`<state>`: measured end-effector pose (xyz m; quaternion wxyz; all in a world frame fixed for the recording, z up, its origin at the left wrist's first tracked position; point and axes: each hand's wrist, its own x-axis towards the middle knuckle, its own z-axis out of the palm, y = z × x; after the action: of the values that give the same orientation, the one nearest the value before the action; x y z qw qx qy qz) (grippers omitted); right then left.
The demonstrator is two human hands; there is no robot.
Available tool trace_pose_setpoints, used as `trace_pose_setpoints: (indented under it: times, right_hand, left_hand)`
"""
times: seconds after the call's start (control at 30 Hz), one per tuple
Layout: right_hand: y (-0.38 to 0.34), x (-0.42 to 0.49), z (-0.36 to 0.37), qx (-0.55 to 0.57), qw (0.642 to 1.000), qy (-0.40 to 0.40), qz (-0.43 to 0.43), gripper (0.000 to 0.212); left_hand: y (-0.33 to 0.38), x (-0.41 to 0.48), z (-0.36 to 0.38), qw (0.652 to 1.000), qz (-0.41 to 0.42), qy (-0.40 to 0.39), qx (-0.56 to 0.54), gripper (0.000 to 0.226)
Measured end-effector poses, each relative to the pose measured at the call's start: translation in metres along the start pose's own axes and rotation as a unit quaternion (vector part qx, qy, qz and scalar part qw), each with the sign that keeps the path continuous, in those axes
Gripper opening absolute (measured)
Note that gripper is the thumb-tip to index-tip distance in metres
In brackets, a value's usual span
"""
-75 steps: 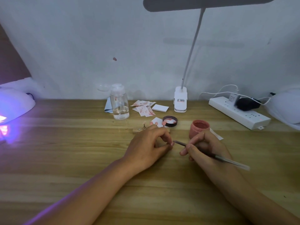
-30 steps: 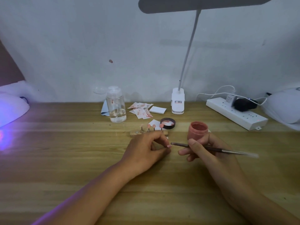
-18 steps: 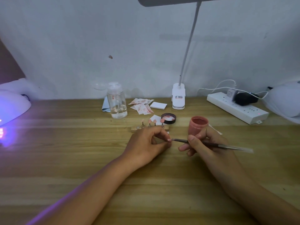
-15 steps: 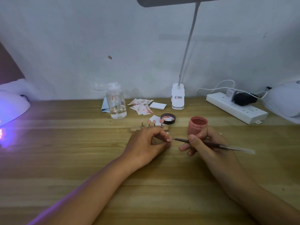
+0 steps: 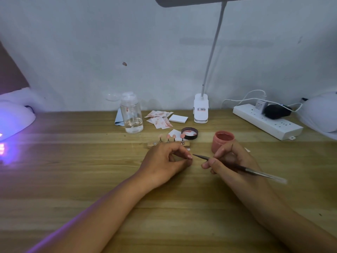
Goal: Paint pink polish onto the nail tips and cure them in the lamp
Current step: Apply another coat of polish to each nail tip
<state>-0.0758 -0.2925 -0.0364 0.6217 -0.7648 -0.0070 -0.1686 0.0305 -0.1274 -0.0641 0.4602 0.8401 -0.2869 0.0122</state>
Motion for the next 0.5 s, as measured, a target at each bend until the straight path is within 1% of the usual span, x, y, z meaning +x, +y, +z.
trace_pose_setpoints:
  times: [0.23,0.5]
  right_hand:
    - [0.0003,-0.0007,0.0016,-0.042,0.999,0.005,0.017,0.016]
    - [0.0012,0.0005,0.0035,-0.044,0.999,0.006,0.009,0.015]
  left_hand:
    - [0.0,-0.0003,-0.0004,1.0,0.005,-0.001,0.007,0.012]
    - [0.001,0.0003,-0.0017,1.0,0.004,-0.004,0.014,0.014]
